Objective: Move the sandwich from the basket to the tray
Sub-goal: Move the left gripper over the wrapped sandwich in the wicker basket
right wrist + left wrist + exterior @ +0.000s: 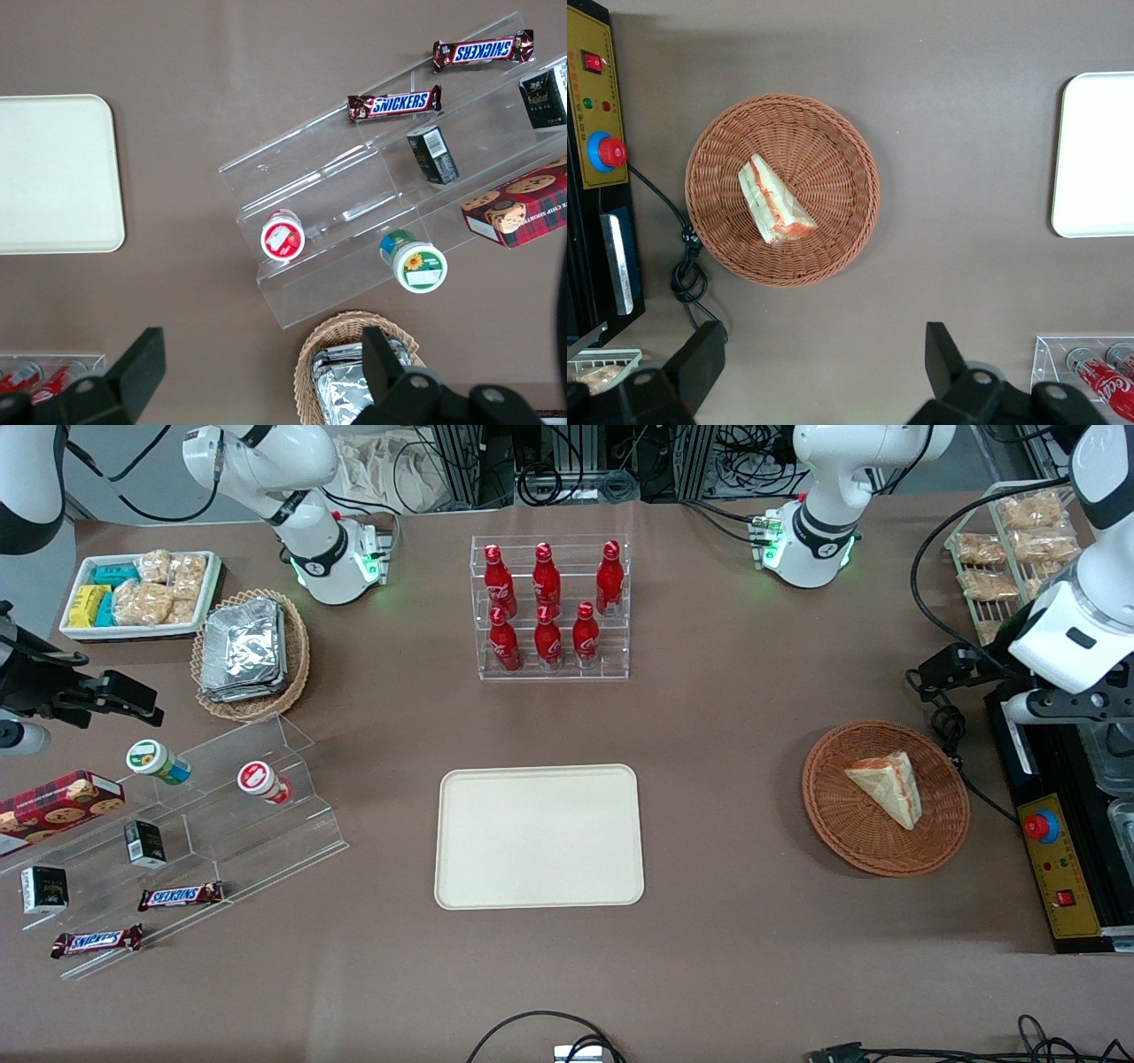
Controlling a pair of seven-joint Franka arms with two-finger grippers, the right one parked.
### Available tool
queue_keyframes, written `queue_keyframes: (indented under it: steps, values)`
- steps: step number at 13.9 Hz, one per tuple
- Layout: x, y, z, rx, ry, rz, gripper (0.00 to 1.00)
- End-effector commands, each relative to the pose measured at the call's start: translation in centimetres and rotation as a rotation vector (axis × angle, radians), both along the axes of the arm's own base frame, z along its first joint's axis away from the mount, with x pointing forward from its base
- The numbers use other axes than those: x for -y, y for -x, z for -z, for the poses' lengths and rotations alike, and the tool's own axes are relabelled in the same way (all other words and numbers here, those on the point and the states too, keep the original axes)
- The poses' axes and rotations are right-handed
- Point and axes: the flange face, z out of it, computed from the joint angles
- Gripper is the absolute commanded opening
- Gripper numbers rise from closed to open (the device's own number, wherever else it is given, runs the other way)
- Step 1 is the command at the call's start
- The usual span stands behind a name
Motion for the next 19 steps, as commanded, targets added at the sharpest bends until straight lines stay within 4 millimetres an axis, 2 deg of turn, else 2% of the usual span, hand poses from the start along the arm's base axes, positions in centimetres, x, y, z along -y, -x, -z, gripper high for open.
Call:
queue_keyframes:
  steps: [1,3,5,7,11,13,19]
  values:
    - [-0.4,-0.4,-0.9,0.005,-0.005,-0.008,1.00]
    - [-1.5,-0.6,-0.7,0.002,-0.007,-0.026,1.00]
    - [-2.9,-1.2,1.0,-0.024,-0.010,-0.072,1.00]
    - [-4.1,-1.7,3.6,-0.021,-0.031,-0.183,1.00]
    - [-4.9,-0.3,11.1,0.013,-0.042,-0.316,1.00]
    - [-5.9,0.5,14.3,0.034,-0.044,-0.389,1.00]
    - [-6.3,1.9,20.6,0.062,-0.060,-0.586,1.00]
